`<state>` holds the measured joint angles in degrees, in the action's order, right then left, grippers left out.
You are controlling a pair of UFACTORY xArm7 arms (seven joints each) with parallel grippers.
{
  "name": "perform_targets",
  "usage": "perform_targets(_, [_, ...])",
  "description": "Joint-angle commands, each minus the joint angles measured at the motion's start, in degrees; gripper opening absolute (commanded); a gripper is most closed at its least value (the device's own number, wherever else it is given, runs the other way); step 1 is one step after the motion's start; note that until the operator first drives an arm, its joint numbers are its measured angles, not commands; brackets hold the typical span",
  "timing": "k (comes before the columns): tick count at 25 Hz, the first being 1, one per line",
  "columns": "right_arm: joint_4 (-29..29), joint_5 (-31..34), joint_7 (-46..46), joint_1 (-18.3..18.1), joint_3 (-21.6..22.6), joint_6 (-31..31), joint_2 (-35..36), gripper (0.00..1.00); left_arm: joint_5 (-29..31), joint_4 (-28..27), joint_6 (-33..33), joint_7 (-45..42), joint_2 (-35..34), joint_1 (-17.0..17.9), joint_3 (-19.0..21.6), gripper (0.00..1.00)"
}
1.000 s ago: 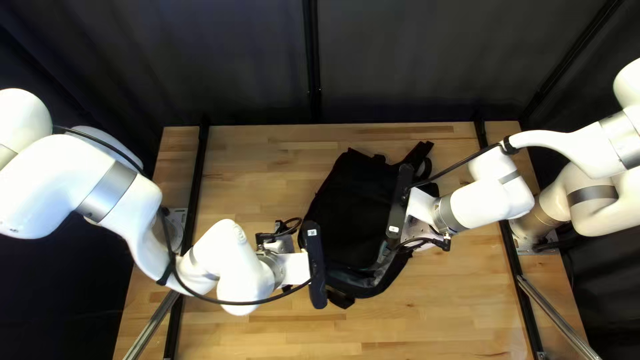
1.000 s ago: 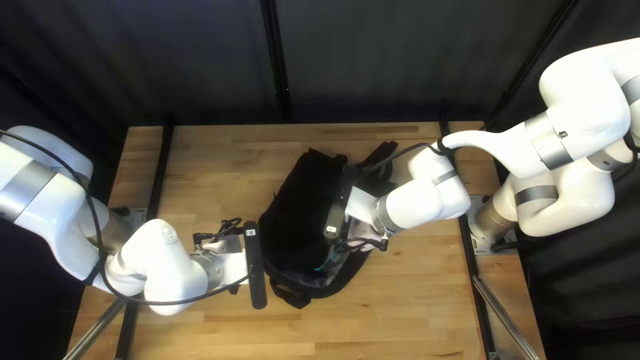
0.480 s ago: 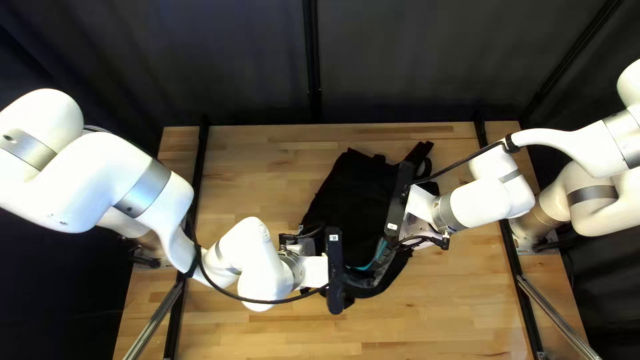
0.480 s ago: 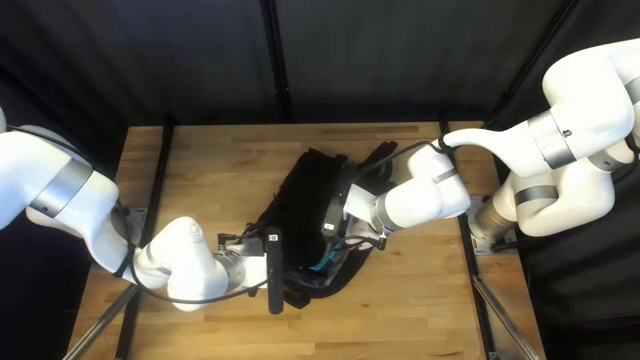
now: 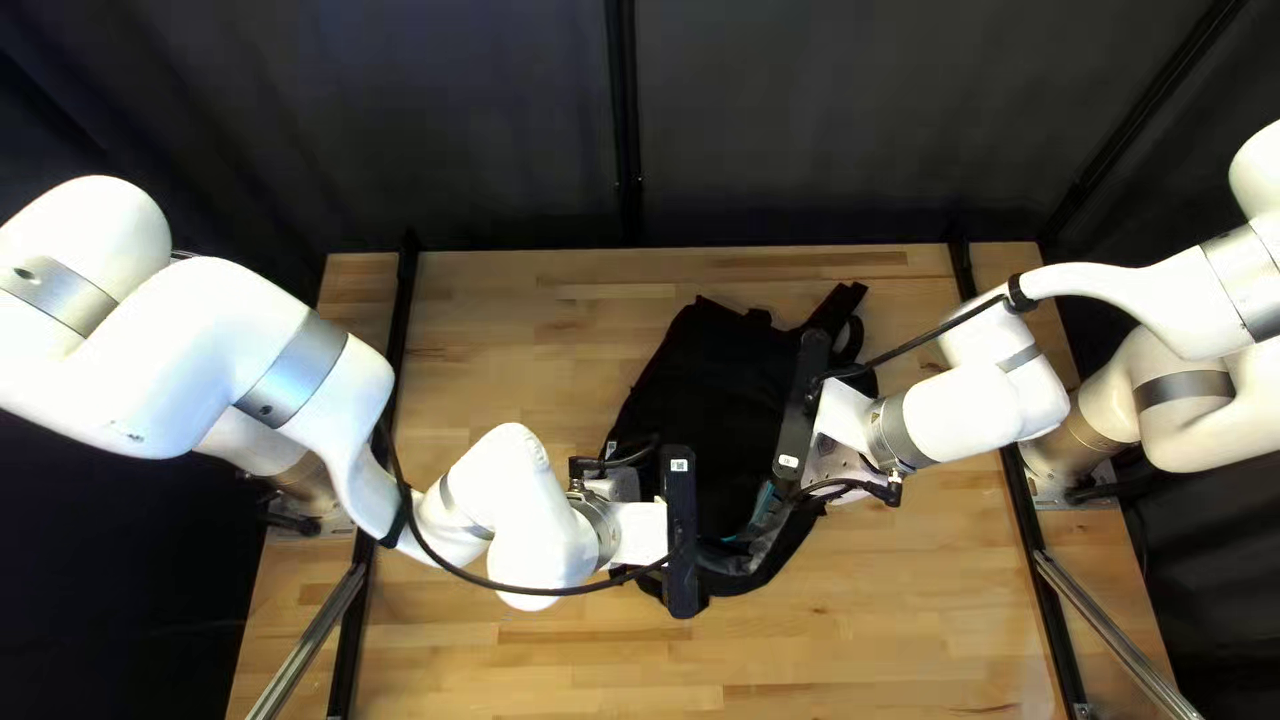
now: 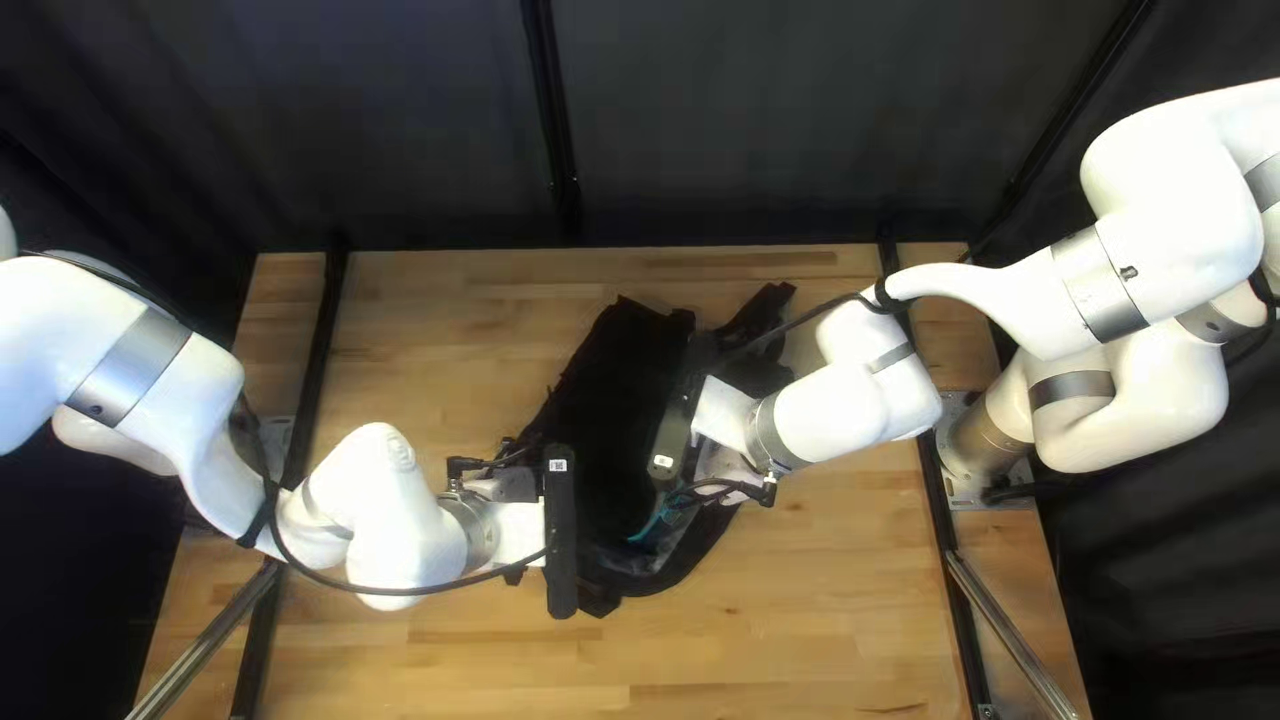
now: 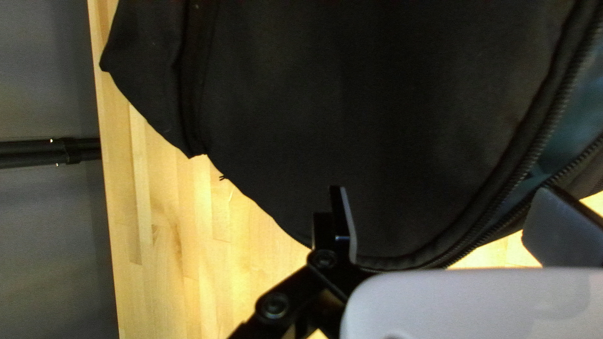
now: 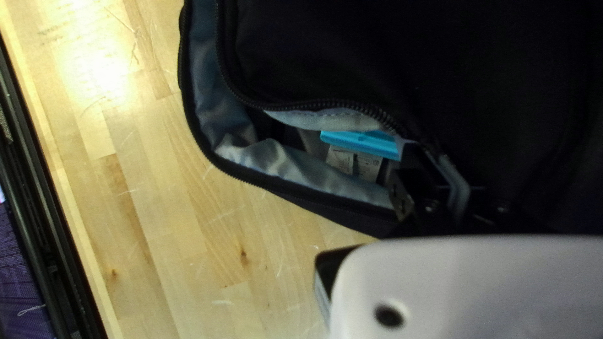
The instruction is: Remove a lunch box from a kids backpack
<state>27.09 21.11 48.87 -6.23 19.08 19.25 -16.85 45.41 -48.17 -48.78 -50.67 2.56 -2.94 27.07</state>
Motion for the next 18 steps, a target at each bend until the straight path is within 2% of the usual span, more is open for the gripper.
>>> perform_targets(1, [0.07,0.14,0.16,-0.03,0.18,-0.08,0.05,0.0,-0.17,-0.53,-0.3,0.58,-0.09,-0.05,-0.03,1.0])
perform_targets(18, [3.13,0.66,-0.72,-0.26,0.3,1.99,0.67,0.0,1.37,-0.57,1.18,-0.63,1.85,-0.32,-0.47,1.0])
